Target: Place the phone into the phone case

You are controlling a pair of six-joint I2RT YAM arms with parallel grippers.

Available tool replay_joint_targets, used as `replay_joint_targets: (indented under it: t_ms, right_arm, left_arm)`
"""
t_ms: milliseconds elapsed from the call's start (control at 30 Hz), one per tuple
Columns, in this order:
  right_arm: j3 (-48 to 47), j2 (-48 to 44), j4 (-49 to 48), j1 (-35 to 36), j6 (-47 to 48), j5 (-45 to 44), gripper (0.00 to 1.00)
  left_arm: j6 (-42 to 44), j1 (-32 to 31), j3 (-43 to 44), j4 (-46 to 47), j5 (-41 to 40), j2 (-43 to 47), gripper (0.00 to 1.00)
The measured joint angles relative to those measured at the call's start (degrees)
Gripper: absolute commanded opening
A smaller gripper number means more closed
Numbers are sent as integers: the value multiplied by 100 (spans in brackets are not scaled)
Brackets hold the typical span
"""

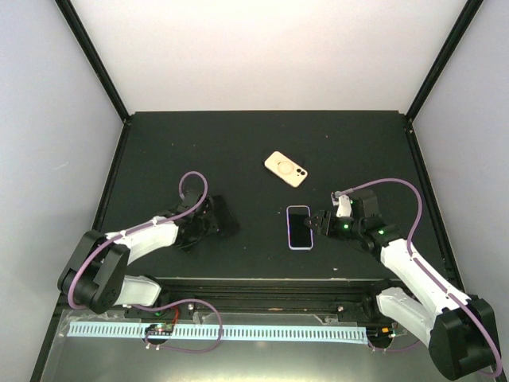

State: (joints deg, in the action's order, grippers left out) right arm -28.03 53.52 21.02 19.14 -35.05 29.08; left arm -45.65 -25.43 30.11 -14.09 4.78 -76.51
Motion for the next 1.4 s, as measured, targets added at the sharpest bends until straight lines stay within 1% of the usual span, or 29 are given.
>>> replay_joint_targets:
  t_ms: [233,500,667,733,1033,1300,1400]
  right_arm:
    - [2,-2,-4,0,-101,101,66]
    - [79,0,-52,0,-173,164,66]
    - [79,0,-63,0,-170,168,66]
    - [79,4,-63,0,-170,173,66]
    - [76,-74,-50,0,-170,216,66]
    - [74,-238,-37,0,-173,216,66]
    - [74,-260,-33,0,-170,216,65]
  left_arm:
    - [149,-33,0,2,282,142,12]
    - [195,-428,-2,144,798,140,12]
    - [197,-603,-2,251,1003,35,14]
    - [192,-649,-2,286,1045,26,16]
    - [85,-691,-2,260,1025,122,38]
    - [-26,-688,37,-337,553,951,75]
    - [-9,-601,133,-719,282,1250,91]
